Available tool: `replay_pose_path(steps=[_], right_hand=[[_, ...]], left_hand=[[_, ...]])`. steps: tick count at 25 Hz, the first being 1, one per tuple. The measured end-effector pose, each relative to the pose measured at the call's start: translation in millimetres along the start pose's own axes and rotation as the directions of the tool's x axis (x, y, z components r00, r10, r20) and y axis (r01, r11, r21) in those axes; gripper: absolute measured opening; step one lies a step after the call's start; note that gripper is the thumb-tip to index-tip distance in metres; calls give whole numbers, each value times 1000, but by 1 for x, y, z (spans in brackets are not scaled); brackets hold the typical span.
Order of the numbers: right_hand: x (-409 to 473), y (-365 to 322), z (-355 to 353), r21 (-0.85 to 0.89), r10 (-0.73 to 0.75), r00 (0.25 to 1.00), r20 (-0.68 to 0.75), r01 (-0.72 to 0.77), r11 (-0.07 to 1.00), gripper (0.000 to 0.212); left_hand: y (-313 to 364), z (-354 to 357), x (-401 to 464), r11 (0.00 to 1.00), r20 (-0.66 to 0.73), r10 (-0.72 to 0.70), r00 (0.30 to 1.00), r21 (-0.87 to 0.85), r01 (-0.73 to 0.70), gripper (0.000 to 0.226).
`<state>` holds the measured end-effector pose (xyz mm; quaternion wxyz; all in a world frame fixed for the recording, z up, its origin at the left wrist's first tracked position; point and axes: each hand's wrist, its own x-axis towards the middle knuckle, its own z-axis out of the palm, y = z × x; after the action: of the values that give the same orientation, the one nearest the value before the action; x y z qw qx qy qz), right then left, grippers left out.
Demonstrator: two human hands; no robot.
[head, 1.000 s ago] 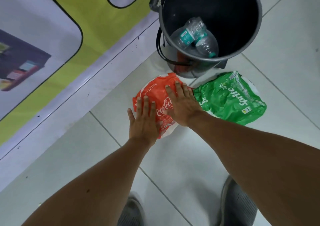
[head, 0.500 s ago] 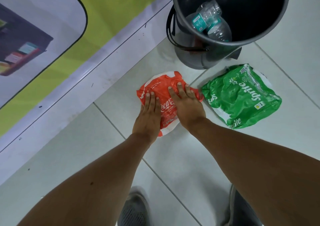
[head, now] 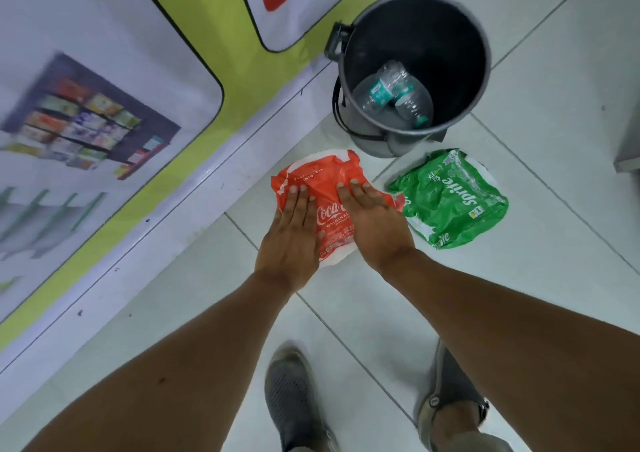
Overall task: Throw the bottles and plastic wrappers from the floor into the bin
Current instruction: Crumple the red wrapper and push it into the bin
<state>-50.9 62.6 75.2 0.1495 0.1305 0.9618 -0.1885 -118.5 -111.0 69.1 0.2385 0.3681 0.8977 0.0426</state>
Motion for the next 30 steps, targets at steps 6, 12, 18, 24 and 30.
replay_pose_path(steps=[6,12,18,24,30], right_hand=[[-21,-4,-119,-21,-14,981,-193,10,1000,58],[44,64,-167,-157,14,988,-151,-38,987,63],[108,119,-166,-212,21,993,-114,-45,976,70],[131,136,-140,-271,7,995,101,20,962,57],[165,134,-131,-251,72,936,344,18,968,39]], left_hand=[[33,-115,7,992,-173,130,976,26,-127,70],[73,-155,102,989,-54,145,988,-5,-145,65],[94,-149,191,996,52,77,996,35,-79,62],[99,-132,248,965,281,48,959,236,-117,61],[96,-139,265,965,176,-12,984,259,-35,34]])
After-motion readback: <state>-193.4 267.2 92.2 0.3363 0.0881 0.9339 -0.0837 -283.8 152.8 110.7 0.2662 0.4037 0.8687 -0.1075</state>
